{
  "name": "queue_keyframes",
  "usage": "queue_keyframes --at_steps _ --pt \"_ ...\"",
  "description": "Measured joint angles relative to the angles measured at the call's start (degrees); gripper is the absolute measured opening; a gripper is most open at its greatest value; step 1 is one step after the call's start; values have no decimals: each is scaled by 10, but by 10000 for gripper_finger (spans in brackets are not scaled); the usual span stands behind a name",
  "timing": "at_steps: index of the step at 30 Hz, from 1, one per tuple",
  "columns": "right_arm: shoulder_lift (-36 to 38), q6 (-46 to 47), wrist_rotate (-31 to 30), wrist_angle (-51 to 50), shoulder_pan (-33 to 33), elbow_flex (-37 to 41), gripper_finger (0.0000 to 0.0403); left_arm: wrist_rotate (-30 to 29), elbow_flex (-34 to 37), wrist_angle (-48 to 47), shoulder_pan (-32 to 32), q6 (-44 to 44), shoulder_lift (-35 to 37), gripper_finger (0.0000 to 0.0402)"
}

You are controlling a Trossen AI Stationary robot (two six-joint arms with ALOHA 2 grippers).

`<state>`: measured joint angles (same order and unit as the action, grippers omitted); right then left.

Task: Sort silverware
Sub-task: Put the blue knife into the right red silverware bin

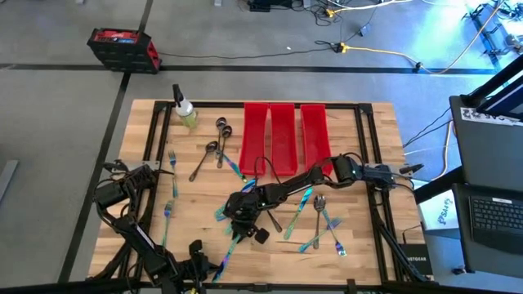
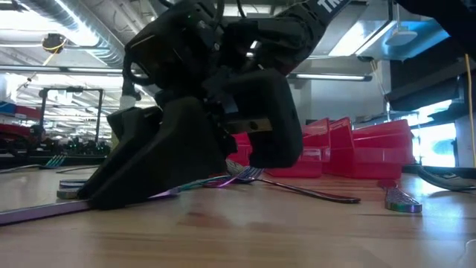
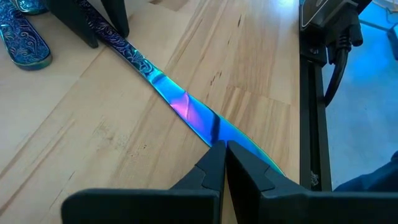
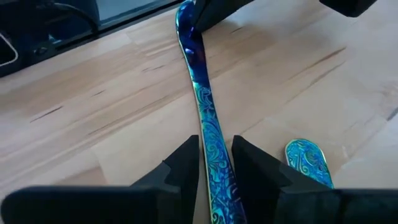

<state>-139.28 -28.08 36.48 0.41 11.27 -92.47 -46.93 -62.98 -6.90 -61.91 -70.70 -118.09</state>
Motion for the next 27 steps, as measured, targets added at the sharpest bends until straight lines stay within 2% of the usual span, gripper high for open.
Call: queue_keyframes --at_steps 6,15,23,27 --pt "-4 -54 3 3 0 1 83 0 0 0 0 0 0 0" --pt "-13 -55 27 8 -1 1 83 0 0 0 0 -8 0 0" --pt "-20 -53 41 3 -1 1 44 0 0 1 0 -13 0 0" --pt "-23 -54 44 5 -2 0 44 0 0 2 0 -13 0 0"
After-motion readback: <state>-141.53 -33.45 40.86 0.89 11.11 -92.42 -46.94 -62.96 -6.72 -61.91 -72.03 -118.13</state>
